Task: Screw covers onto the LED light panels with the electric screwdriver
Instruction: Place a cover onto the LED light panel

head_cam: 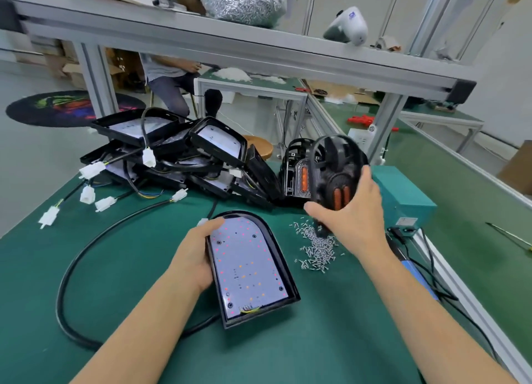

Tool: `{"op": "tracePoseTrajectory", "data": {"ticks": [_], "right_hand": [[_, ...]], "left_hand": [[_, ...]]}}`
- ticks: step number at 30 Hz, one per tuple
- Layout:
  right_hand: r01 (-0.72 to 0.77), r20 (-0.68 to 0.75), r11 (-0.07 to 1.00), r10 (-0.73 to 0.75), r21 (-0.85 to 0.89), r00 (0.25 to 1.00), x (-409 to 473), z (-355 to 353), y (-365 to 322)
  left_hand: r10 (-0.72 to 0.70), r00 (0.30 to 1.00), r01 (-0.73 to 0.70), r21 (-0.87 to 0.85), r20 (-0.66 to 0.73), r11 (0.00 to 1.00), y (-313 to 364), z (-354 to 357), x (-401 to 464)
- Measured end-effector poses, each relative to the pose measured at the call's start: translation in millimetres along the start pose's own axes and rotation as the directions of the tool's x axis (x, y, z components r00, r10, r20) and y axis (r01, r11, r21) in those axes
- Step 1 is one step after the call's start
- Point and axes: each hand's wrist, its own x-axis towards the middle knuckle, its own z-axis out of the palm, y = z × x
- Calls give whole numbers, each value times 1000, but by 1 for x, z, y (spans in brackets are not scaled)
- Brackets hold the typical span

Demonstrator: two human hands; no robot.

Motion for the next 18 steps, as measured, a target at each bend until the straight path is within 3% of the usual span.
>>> {"op": "tracePoseTrajectory", "data": {"ticks": [3, 8, 18], "right_hand": [[66, 230, 998, -58, -25, 971, -50, 0, -32], [157, 409, 986, -124, -49, 904, -110, 33, -49], [175, 313, 983, -148, -62, 938, -128, 58, -45]], "left_hand": [[-10, 998, 13, -55, 55, 998, -5, 2, -5], [7, 990, 11, -126, 143, 992, -13, 5, -11], [52, 965, -20, -126, 258, 992, -20, -3, -13]]}}
